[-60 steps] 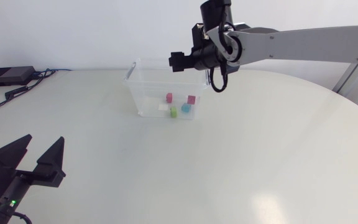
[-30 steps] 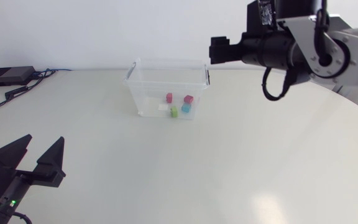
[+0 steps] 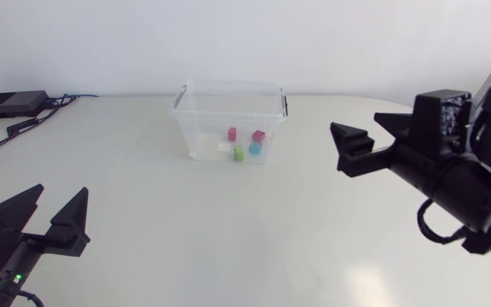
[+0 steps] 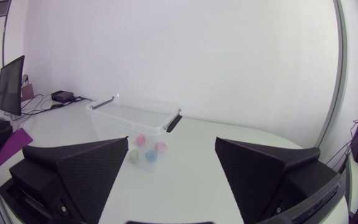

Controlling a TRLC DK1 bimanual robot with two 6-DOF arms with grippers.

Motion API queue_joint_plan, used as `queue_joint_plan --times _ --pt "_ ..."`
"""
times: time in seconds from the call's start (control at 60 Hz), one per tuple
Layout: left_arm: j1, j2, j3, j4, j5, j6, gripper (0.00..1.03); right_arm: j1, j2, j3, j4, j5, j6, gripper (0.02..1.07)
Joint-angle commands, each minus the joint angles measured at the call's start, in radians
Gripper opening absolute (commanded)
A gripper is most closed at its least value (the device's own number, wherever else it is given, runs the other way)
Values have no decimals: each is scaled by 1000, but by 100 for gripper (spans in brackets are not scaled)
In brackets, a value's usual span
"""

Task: Place the duplo bricks in the container

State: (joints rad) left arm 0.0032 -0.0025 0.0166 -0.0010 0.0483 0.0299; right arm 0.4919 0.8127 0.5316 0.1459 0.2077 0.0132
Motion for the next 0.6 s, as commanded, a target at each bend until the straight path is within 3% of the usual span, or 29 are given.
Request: queue_joint_plan --times 0.0,0.333,0.583 --pt "-3 -11 -17 12 10 11 100 7 -86 -65 4 9 -27 103" --pt "-3 -11 -17 12 10 11 100 20 -491 -314 78 -17 -128 103" --pt "-3 -11 -17 12 10 11 100 37 -733 -426 -14 -31 -145 103"
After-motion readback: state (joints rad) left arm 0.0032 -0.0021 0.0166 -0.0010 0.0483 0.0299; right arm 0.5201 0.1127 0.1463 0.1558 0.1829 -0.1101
